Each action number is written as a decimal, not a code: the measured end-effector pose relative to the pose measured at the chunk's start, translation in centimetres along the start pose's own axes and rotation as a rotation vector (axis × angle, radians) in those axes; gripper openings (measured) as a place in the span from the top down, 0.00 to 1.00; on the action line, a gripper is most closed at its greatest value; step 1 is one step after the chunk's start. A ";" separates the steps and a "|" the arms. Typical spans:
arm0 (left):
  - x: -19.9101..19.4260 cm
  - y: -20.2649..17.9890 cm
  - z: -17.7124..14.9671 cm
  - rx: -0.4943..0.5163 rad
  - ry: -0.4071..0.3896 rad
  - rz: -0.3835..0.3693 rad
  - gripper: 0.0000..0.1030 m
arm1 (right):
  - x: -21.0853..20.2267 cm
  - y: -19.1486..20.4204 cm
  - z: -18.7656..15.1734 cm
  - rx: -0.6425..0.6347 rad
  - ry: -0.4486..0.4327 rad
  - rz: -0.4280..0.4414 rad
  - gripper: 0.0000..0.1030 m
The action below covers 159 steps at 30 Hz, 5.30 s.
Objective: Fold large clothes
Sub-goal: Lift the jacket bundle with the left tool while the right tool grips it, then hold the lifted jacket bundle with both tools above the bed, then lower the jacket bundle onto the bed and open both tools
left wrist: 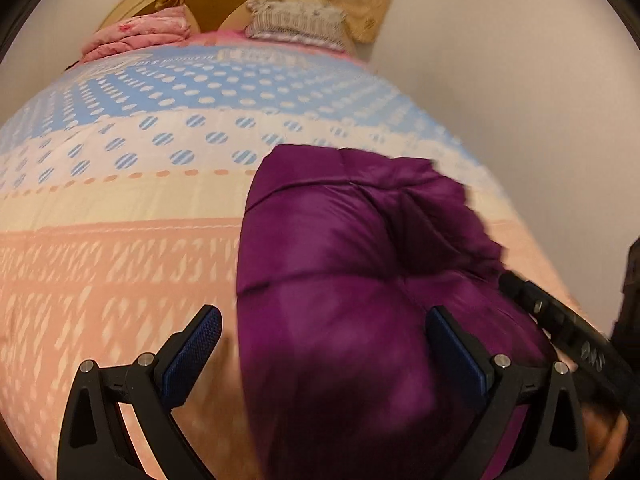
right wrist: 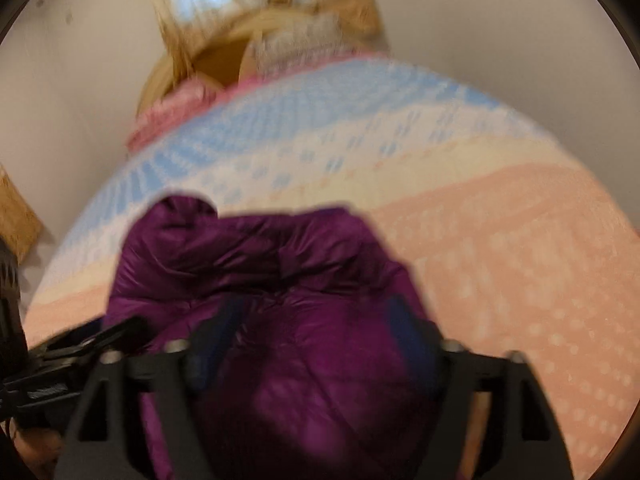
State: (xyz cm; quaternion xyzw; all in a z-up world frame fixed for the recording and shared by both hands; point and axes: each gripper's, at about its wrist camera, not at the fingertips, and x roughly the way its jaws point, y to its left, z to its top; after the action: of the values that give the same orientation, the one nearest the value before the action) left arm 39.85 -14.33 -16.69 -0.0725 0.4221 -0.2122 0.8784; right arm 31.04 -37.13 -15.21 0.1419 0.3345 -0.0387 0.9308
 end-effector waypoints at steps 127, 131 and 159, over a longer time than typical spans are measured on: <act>-18.6 18.5 -13.3 -0.114 -0.164 0.305 0.30 | 3.1 29.4 -11.3 -0.314 0.288 0.555 0.66; -18.5 18.7 -13.3 -0.118 -0.165 0.323 0.23 | 3.2 29.2 -11.6 -0.314 0.287 0.544 0.60; -18.6 20.1 -15.3 -0.201 -0.201 0.310 0.07 | 4.2 27.6 -12.2 -0.260 0.297 0.529 0.30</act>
State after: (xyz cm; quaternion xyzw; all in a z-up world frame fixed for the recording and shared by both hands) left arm 23.95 12.58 -19.31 -0.1147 0.3573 -0.0232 0.9266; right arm 31.40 -7.03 -20.28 0.1080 0.4202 0.2684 0.8601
